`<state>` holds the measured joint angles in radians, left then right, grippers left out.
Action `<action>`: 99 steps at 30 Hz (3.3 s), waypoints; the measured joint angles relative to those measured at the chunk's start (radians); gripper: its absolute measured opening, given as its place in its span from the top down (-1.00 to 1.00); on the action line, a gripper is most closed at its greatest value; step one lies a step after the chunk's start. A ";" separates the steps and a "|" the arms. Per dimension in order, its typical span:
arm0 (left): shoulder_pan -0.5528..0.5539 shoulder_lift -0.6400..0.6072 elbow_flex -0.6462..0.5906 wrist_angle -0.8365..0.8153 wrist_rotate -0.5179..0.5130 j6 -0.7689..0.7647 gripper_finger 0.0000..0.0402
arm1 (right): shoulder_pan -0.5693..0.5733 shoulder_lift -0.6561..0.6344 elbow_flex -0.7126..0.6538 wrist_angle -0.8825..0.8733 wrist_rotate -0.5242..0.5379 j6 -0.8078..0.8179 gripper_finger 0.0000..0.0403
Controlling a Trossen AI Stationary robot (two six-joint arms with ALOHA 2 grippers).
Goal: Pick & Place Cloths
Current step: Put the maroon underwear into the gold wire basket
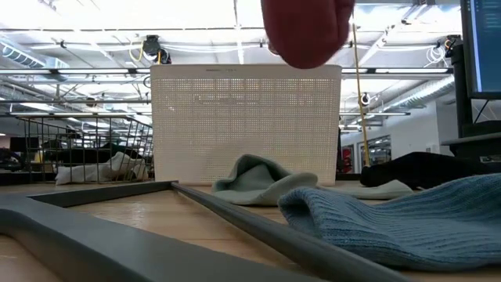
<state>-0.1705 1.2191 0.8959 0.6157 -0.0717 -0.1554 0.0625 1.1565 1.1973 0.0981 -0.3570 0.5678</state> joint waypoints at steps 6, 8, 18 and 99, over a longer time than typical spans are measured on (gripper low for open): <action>-0.015 0.107 0.172 -0.185 0.041 0.001 -0.49 | -0.069 0.047 0.000 0.052 -0.158 0.023 1.00; -0.016 0.132 0.232 -0.245 0.073 -0.004 -0.55 | -0.091 0.054 0.000 0.057 -0.183 0.023 1.00; -0.025 0.258 0.465 -0.554 -0.055 -0.003 -0.66 | -0.142 0.066 -0.001 0.152 -0.302 0.032 1.00; 0.213 -0.097 0.484 -1.305 -1.289 -0.070 1.00 | -0.537 0.030 0.000 -0.110 -0.589 -0.191 0.18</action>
<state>0.0429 1.1220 1.3802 -0.6891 -1.3612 -0.2256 -0.4744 1.1866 1.1969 -0.0119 -0.9455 0.3764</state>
